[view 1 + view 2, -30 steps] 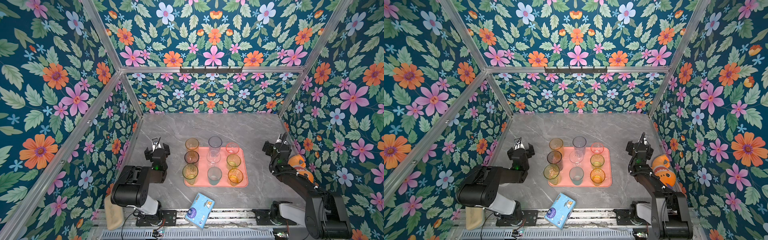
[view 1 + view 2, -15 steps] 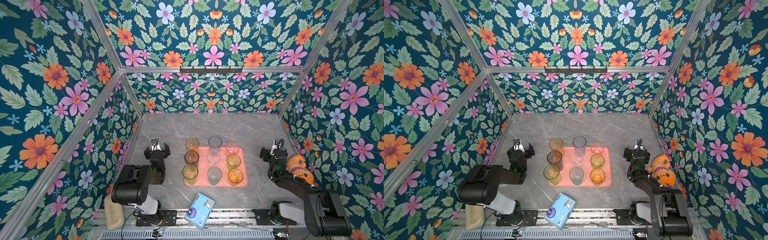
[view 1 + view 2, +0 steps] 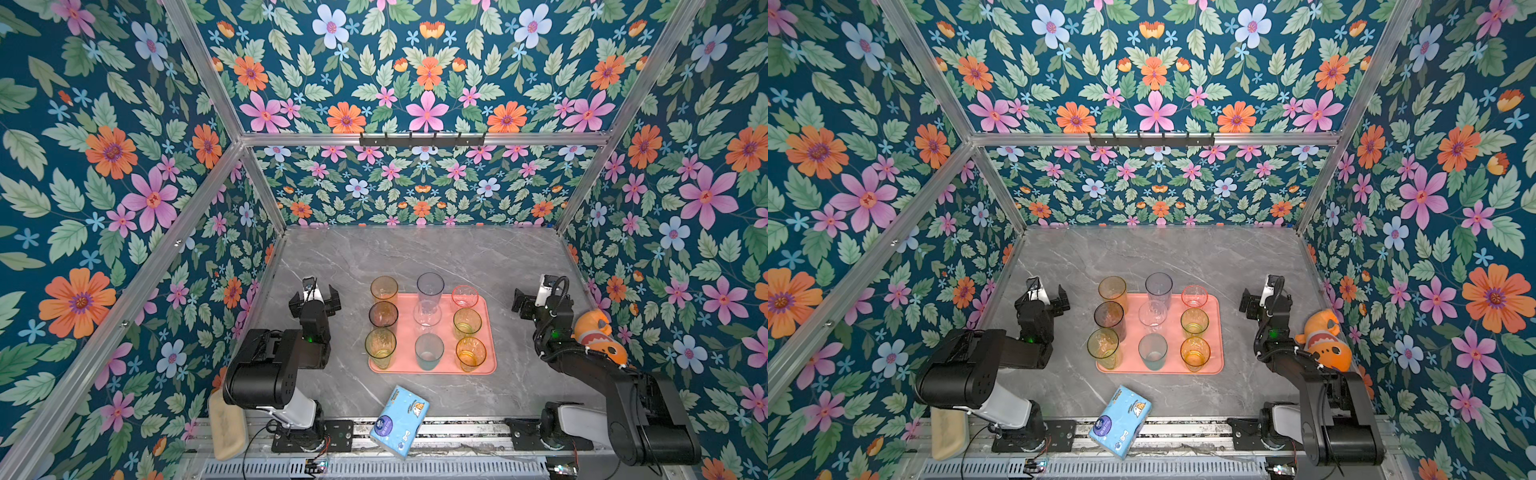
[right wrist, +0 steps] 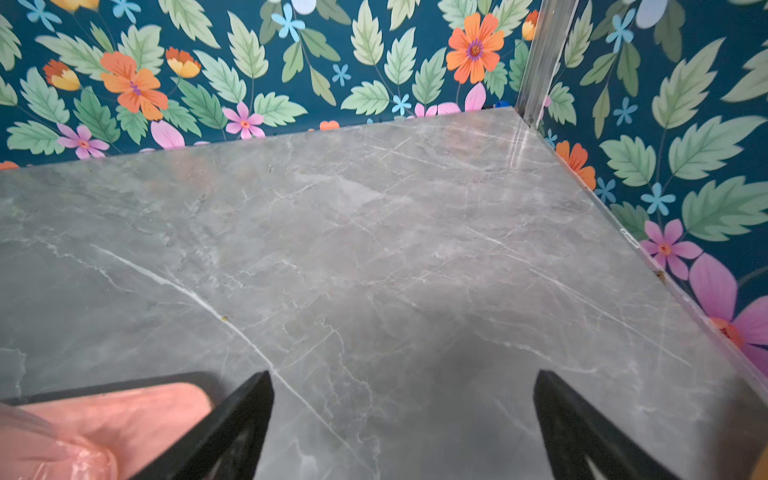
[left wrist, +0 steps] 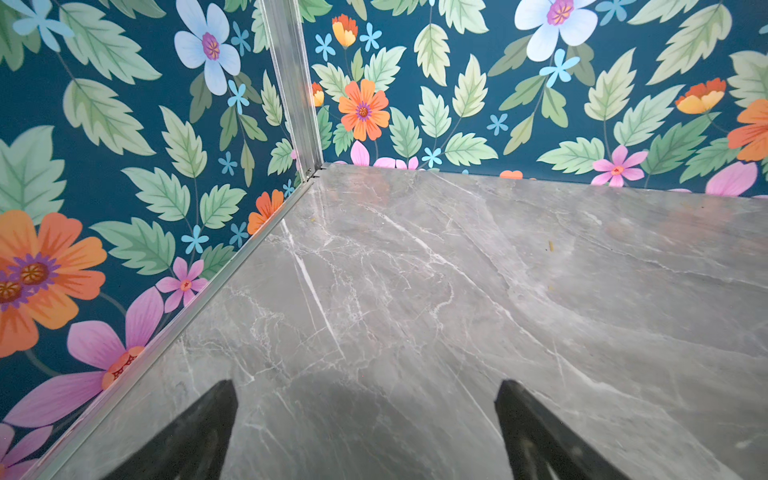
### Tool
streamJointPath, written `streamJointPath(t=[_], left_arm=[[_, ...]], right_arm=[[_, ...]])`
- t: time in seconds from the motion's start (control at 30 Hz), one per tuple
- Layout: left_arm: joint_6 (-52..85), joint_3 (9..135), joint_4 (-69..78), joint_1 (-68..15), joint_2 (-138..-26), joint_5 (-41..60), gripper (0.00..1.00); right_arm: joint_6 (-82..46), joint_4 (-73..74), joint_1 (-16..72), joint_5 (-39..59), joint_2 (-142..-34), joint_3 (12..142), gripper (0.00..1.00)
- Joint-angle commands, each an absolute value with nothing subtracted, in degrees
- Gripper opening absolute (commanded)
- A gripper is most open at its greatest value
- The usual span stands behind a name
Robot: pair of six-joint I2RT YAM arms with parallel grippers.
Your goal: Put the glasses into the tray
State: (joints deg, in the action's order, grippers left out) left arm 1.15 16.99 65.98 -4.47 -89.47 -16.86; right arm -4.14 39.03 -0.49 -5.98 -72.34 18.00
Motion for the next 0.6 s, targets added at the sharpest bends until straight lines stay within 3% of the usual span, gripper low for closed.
streamJointPath(t=[0.0,0.2,0.3,0.5,0.57], left_arm=[[1.21,18.19,65.48,-3.98,-89.77,-15.98,1.00],[1.49,18.47,64.73,-3.52,-89.89,-15.04,1.00],[1.42,18.54,64.60,-3.43,-89.91,-14.96,1.00],[-0.71,15.43,73.49,-3.08,-92.66,-9.27,1.00],[-0.17,16.02,70.47,-3.08,-91.66,-9.72,1.00]], right_arm=[[-3.97,45.76,-0.50,-4.98,-75.05,17.30,0.99],[-1.91,59.16,-0.48,-2.04,-84.08,15.07,0.99],[-2.17,52.17,-0.36,-1.89,-82.60,16.84,0.99],[-2.42,53.70,-0.41,-1.92,-83.49,17.11,0.99],[-2.55,53.35,-0.40,-1.78,-83.32,17.13,0.99]])
